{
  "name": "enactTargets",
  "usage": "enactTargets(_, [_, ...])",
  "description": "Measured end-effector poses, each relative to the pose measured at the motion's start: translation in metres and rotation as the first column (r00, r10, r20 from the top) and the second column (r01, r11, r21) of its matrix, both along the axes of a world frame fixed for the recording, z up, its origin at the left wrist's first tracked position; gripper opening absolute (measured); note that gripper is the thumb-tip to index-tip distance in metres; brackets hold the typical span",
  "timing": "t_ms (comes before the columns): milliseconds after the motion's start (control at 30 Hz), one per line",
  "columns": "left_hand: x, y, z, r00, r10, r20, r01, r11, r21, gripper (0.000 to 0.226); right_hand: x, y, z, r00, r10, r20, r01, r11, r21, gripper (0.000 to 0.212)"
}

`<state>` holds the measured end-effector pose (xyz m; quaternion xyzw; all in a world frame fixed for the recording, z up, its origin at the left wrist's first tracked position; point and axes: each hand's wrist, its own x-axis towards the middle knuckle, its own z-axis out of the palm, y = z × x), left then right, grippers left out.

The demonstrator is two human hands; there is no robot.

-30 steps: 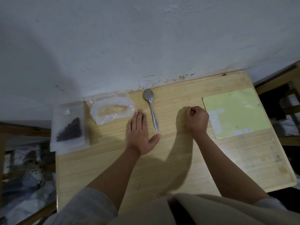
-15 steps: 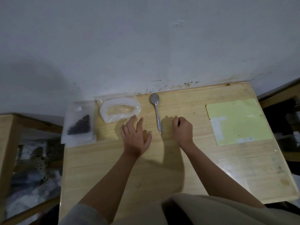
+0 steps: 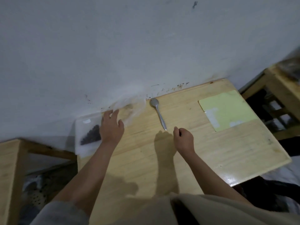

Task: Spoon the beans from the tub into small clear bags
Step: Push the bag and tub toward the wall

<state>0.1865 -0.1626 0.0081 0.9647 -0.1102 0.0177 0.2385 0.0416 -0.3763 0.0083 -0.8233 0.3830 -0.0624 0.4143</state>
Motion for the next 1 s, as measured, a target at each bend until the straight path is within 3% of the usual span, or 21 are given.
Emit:
enactTargets(200, [-0.046,-0.050,0.028,0.990,-0.114,0.082,0.128,0.971,-0.199,0.045,-0.044,-0.013,0.021,0.983,-0.152,0.106,0.153,0.988,0.005,0.044])
enactTargets(300, [-0.082,-0.094,0.035,0.959,-0.263,0.101,0.281,0.927,-0.249,0.046,-0.075,-0.036,0.033,0.967,-0.211,0.141,0.212,0.977,0.011,0.036])
enactTargets(567, [-0.195,-0.240,0.039,0.746,-0.656,0.116,0.658,0.700,-0.278,0.045,-0.194,-0.137,0.056,0.825,-0.528,0.200,0.549,0.834,-0.063,0.033])
enactTargets(733, [-0.281,-0.332,0.018,0.570,-0.810,0.139,0.798,0.505,-0.329,0.046,-0.282,-0.199,0.040,0.609,-0.752,0.251,0.785,0.616,-0.059,0.036])
enactTargets(867, [-0.358,-0.384,-0.024,0.421,-0.891,0.170,0.879,0.356,-0.316,0.045,-0.350,-0.229,-0.011,0.335,-0.896,0.291,0.937,0.348,-0.008,0.037])
enactTargets(1000, [-0.424,-0.407,-0.102,0.312,-0.946,-0.088,0.936,0.322,-0.143,0.042,-0.410,-0.244,-0.089,0.084,-0.976,0.199,0.982,0.115,0.148,0.038])
